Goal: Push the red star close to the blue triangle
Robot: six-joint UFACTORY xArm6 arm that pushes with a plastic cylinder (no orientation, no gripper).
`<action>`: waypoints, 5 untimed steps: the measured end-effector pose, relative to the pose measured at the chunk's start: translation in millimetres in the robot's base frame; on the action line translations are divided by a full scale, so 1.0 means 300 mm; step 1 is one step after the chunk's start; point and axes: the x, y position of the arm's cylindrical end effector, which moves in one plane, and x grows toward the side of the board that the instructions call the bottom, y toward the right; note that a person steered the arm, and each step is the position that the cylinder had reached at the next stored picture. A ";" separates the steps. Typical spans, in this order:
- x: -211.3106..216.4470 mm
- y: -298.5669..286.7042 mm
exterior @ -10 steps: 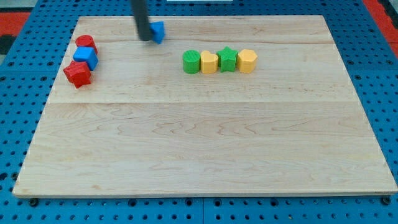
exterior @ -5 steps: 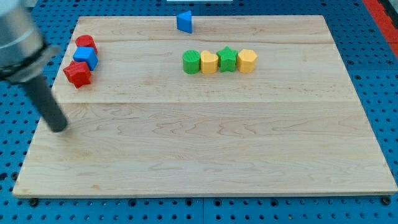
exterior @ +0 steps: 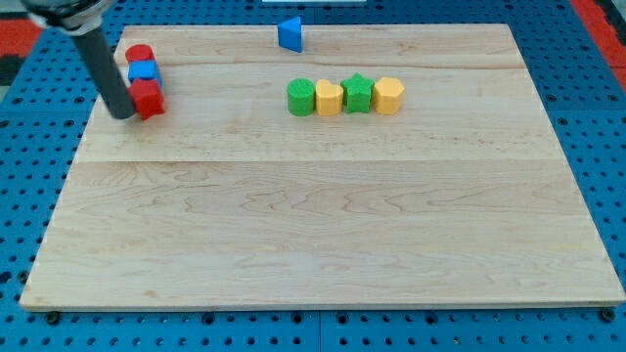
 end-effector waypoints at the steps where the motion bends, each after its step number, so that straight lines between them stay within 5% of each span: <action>1: -0.138 0.045; 5: -0.111 0.416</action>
